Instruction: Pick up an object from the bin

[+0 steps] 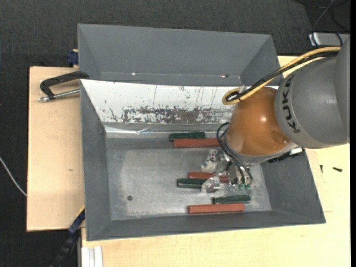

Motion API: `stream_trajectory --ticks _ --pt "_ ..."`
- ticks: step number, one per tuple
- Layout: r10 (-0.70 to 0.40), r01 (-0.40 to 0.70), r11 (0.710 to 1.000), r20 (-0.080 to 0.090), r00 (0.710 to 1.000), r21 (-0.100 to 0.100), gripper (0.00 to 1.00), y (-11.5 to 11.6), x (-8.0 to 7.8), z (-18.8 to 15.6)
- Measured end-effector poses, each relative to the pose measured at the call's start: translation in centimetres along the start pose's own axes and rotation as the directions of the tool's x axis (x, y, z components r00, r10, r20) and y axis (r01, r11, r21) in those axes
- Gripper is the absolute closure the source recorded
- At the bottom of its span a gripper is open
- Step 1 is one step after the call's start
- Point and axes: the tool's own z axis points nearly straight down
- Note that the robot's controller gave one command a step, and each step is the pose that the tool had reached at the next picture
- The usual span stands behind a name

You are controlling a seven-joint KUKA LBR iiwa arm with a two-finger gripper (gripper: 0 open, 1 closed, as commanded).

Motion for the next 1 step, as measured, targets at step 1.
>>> stream_trajectory --ticks 1 --pt "-0.002 0.002 1.000 0.002 1.000 0.001 1.00 0.16 1.13 -19.30"
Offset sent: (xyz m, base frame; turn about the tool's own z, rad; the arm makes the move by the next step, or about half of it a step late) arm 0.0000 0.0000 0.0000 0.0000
